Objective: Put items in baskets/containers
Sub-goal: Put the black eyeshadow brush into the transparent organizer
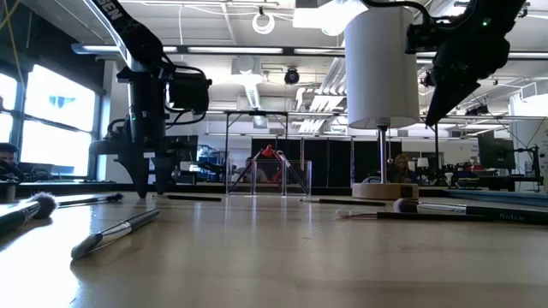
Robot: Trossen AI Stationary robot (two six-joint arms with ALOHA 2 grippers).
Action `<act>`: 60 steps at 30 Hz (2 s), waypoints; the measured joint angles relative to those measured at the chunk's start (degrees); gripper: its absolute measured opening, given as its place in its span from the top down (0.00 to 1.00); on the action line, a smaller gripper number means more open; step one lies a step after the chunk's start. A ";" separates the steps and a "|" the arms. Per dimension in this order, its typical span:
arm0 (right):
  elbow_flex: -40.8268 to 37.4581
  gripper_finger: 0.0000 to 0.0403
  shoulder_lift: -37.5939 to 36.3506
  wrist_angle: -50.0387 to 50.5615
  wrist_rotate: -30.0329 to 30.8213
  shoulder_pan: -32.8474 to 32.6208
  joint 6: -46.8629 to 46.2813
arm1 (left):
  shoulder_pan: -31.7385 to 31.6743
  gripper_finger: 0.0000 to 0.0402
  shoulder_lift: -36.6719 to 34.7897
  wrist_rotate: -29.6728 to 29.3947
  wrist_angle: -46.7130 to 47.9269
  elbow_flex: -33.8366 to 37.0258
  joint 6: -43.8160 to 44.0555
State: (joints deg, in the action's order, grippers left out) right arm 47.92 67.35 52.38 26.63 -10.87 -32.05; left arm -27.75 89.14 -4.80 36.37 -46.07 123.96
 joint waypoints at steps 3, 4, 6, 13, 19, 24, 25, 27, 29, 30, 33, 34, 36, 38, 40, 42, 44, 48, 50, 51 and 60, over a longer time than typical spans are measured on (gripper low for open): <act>0.00 0.99 0.00 -0.35 -0.02 0.00 0.00 | 0.01 0.61 0.10 -0.21 -0.18 0.03 0.00; 0.00 1.00 0.00 -0.35 -0.04 0.00 0.00 | 0.02 0.61 0.56 -0.26 -0.22 0.00 0.00; 0.00 1.00 0.00 -0.37 -0.07 0.00 -0.02 | 0.02 0.61 0.98 -0.13 -0.10 -0.08 -0.08; 0.00 0.98 0.00 -0.38 -0.43 0.00 -0.02 | 0.00 0.61 1.07 -0.09 -0.49 -0.01 -0.42; 0.00 1.00 0.02 -0.40 -0.43 0.00 -0.02 | 0.00 0.61 1.14 -0.24 -0.31 0.01 1.14; 0.00 0.98 0.02 -0.40 -0.47 0.00 -0.05 | 0.00 0.64 1.18 -0.24 -0.28 0.05 1.28; 0.00 0.98 0.02 -0.40 -0.47 0.00 -0.05 | 0.00 0.65 1.18 -0.22 -0.22 0.07 1.36; 0.00 0.99 0.02 -0.40 -0.46 0.00 -0.05 | 0.00 0.69 1.18 -0.25 -0.04 0.09 2.17; 0.00 0.99 0.02 -0.40 -0.47 0.00 -0.05 | 0.00 0.73 1.20 -0.28 0.06 0.14 2.54; 0.00 0.99 0.02 -0.42 -0.48 0.00 -0.05 | 0.00 0.75 1.22 -0.26 0.12 0.14 2.54; 0.00 1.00 0.02 -0.74 -0.46 0.00 -0.05 | 0.02 0.79 1.22 -0.22 0.21 0.14 2.54; 0.00 0.99 0.02 -0.81 -0.46 0.00 -0.05 | 0.02 0.80 1.22 -0.06 0.23 0.14 2.54; 0.00 0.99 0.02 -0.81 -0.46 0.00 -0.02 | 0.00 0.82 1.22 0.17 0.23 0.16 2.56; 0.00 0.98 0.02 -0.81 -0.46 0.00 -0.05 | 0.02 0.84 1.22 0.20 0.25 0.18 2.54; 0.00 0.98 0.02 -0.81 -0.46 0.00 -0.05 | 0.01 0.85 1.22 0.24 0.28 0.18 2.55; 0.00 0.99 0.02 -0.81 -0.46 0.00 -0.03 | 0.00 0.86 1.25 0.24 0.28 0.18 2.54; 0.00 0.99 0.02 -0.81 -0.46 0.00 -0.05 | 0.02 0.88 1.25 0.28 0.30 0.18 2.50; 0.00 0.99 0.02 -0.81 -0.46 0.00 -0.03 | 0.02 0.93 1.25 0.28 0.17 0.18 2.47; 0.00 0.99 0.02 -0.81 -0.44 0.00 -0.02 | 0.02 0.96 1.27 -0.02 -0.01 0.18 2.47; 0.00 0.99 0.02 -0.81 -0.43 0.00 -0.02 | 0.02 0.97 1.27 -0.28 -0.12 0.18 2.39; 0.00 1.00 0.02 -2.05 -0.17 0.00 1.20 | 0.11 1.00 1.27 -2.59 -0.47 0.14 -4.72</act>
State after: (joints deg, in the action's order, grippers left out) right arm 47.92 67.37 50.33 26.46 -10.87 -30.85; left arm -27.64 90.41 -7.39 35.90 -45.93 119.25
